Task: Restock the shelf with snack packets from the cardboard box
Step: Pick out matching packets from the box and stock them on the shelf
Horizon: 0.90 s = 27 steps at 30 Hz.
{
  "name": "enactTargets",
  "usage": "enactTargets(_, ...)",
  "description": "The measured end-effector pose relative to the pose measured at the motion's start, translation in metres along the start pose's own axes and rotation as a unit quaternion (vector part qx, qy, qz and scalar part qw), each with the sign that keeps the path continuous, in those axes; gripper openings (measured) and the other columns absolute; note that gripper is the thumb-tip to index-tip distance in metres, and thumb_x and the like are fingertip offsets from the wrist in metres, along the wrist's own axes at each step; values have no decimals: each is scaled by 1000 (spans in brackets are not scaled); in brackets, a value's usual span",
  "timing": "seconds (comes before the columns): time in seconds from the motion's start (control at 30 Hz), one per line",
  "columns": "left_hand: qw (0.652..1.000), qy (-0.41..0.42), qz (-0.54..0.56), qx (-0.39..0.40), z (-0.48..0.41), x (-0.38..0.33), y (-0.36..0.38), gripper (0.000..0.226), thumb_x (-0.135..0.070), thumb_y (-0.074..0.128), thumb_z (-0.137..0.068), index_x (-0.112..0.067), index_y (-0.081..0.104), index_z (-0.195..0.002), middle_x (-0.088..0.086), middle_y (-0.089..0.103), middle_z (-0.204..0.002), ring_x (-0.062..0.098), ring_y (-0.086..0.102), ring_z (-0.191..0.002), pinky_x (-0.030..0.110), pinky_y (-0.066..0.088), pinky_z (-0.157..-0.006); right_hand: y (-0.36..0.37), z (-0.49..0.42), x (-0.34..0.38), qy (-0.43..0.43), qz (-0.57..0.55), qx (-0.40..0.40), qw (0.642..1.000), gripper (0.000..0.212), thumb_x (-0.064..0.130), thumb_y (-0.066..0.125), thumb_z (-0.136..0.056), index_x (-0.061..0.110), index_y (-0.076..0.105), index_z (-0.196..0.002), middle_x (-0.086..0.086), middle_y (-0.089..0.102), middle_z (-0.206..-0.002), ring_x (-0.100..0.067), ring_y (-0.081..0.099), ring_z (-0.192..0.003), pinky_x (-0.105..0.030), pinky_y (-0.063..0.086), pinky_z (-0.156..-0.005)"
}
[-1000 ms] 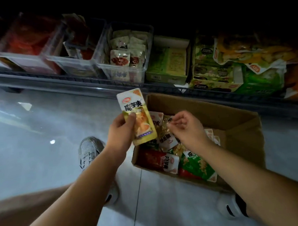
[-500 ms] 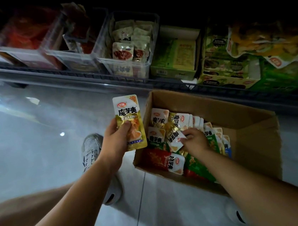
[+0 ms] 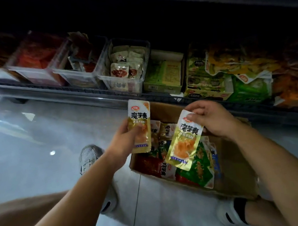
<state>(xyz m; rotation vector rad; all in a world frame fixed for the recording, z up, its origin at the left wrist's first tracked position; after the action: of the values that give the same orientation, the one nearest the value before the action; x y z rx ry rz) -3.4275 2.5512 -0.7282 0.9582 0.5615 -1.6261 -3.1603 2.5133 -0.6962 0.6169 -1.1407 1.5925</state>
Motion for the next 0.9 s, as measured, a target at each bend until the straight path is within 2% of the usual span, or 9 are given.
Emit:
enactTargets(0.07,996,-18,-6,86,7,7,7,44,-36,72,-92,-18,59,-130,14,73,-121,36,72,-107,55,56,-94,12,3,15,-18,-8,13,1000,12,16,71,-92,25,67,-99,6,78,-85,-14,74,-74,-28,55,-57)
enactTargets(0.17,989,-19,-32,142,12,17,16,47,-19,79,-88,-11,58,-129,17,74,-118,39,72,-107,53,58,-91,35,-1,25,-41,-36,21,998,9,14,70,-92,20,67,-97,5,77,-81,-10,69,-61,-24,52,-50)
enactTargets(0.3,1000,-17,9,24,3,19,-2,37,-3,73,-89,-9,61,-124,16,77,-111,28,77,-89,39,62,-71,50,-20,11,1,-166,-43,985,8,15,65,-96,17,68,-102,-2,76,-95,-19,72,-79,-36,62,-68)
enactTargets(0.37,999,-11,34,-33,-2,16,-21,32,-4,70,-91,-11,61,-122,14,77,-109,27,77,-86,36,62,-67,54,-32,-16,41,-100,-79,991,6,16,63,-97,20,66,-99,-4,73,-98,-19,71,-85,-39,62,-76)
enactTargets(0.47,995,-2,53,-87,-8,16,-40,27,-5,67,-94,-10,61,-119,13,78,-107,26,78,-85,35,64,-66,65,-48,-73,96,62,-69,991,4,24,65,-96,28,63,-97,3,69,-101,-16,66,-88,-40,58,-82)
enactTargets(0.57,992,-5,70,-108,-14,21,-45,31,-4,66,-94,-8,60,-124,13,77,-110,28,77,-91,37,65,-72,80,-55,-117,161,58,-64,983,25,28,67,-95,19,62,-118,-4,68,-113,-20,64,-92,-30,50,-74)
enactTargets(0.67,990,-14,91,-108,-18,25,-45,28,-3,64,-95,-13,61,-122,10,78,-107,26,77,-89,36,65,-70,95,-59,-136,188,34,-95,977,38,28,72,-92,16,58,-125,-4,68,-109,-25,66,-97,-33,53,-81)
enactTargets(0.8,990,-17,94,-101,-24,27,-46,31,-6,64,-95,-16,60,-124,8,78,-110,26,77,-94,36,64,-70,107,-72,-148,232,-55,-176,955,32,20,82,-82,13,63,-107,-12,69,-111,-30,66,-99,-50,57,-89)
enactTargets(0.9,992,-11,83,-96,-27,27,-47,36,-8,66,-93,-16,59,-128,8,77,-113,28,76,-99,41,63,-76,107,-80,-150,250,-114,-211,938,22,15,85,-78,15,64,-84,-13,71,-109,-31,68,-99,-49,56,-92)
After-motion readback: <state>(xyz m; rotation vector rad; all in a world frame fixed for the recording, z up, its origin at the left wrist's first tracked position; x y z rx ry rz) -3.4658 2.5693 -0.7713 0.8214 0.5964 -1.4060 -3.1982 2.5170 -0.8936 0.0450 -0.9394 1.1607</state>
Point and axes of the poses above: each hand's wrist, its own z-axis away from the middle knuckle, its own y-axis out of the palm, x = y × z, the point moved 1 cm from there along -z, towards the middle knuckle
